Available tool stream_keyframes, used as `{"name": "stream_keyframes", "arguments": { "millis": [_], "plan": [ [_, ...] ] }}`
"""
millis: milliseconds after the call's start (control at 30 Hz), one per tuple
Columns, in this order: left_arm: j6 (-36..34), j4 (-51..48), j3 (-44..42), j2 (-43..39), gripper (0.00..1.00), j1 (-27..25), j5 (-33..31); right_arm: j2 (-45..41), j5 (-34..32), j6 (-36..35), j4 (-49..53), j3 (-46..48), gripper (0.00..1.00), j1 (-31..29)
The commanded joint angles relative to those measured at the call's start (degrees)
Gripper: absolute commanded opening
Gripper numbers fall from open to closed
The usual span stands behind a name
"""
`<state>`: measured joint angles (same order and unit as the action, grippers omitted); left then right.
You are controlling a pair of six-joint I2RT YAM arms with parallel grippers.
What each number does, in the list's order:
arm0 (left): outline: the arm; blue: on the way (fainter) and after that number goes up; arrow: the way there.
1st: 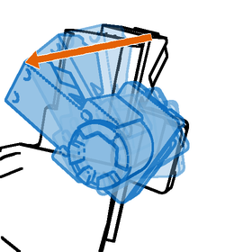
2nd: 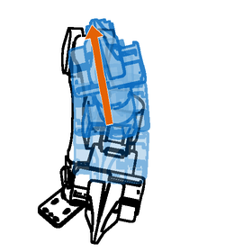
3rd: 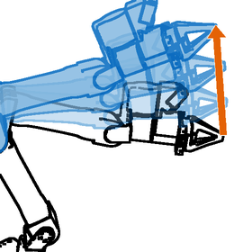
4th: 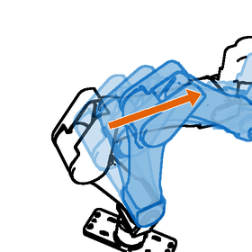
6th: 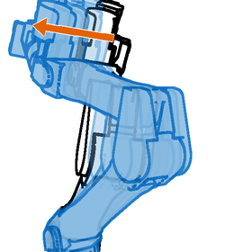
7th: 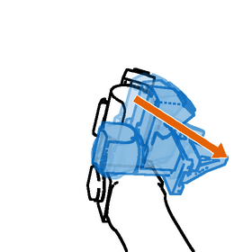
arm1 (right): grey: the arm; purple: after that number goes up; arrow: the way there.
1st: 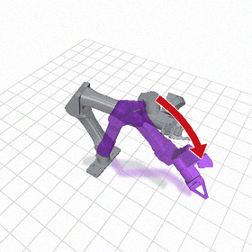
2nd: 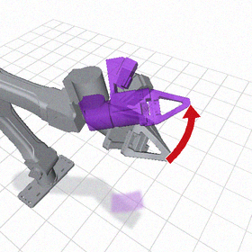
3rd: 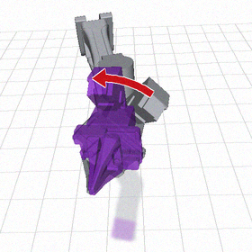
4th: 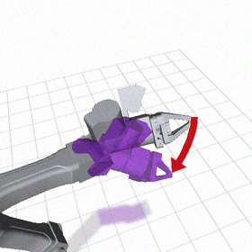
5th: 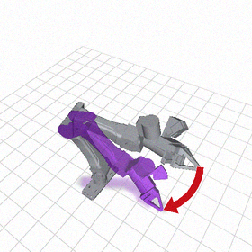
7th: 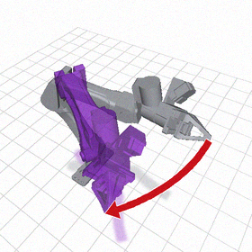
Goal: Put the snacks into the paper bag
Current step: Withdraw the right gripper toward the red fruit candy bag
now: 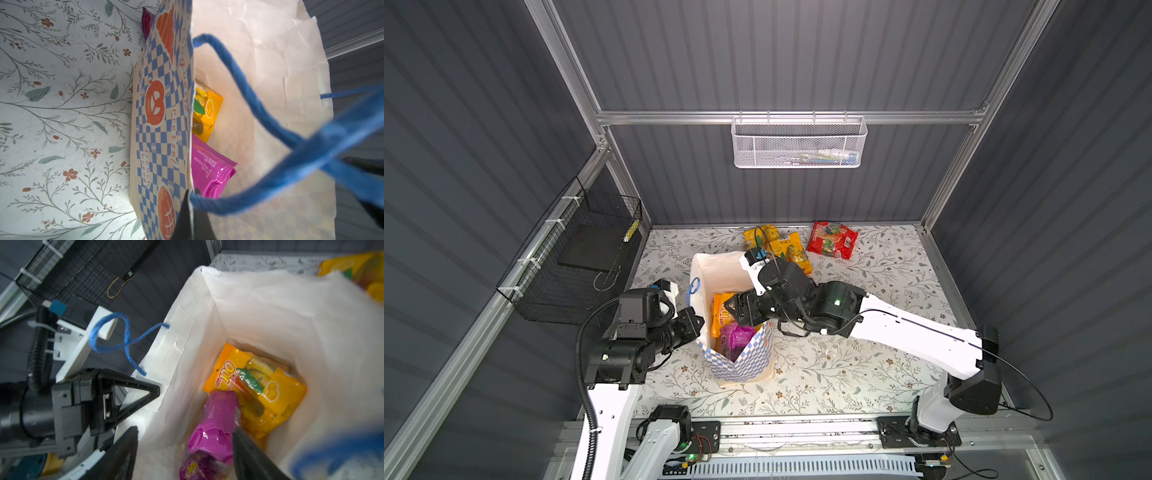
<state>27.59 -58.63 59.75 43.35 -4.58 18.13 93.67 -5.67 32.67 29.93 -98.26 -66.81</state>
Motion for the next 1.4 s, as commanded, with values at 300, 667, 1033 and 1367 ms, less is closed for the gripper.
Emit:
{"name": "stream_keyframes", "arguments": {
  "millis": [300,667,1033,1367],
  "plan": [
    [0.3,-0.4,3.3,0.0,0.00,-0.2,-2.6,-6.6,0.8,-11.2,3.3,0.2,0.99,11.8],
    [0.0,2.8,1.9,-0.8,0.14,-0.2,-3.2,-10.6,4.1,-8.4,-3.7,12.2,0.99,29.1],
    [0.2,0.9,0.5,-4.0,0.46,-0.2,-13.4,-1.6,11.8,-3.9,-10.8,17.3,0.99,45.3],
    [0.2,0.2,-0.3,-0.3,0.46,-0.2,-13.0,10.0,18.2,2.3,-17.1,18.2,0.99,57.0]
  ]
}}
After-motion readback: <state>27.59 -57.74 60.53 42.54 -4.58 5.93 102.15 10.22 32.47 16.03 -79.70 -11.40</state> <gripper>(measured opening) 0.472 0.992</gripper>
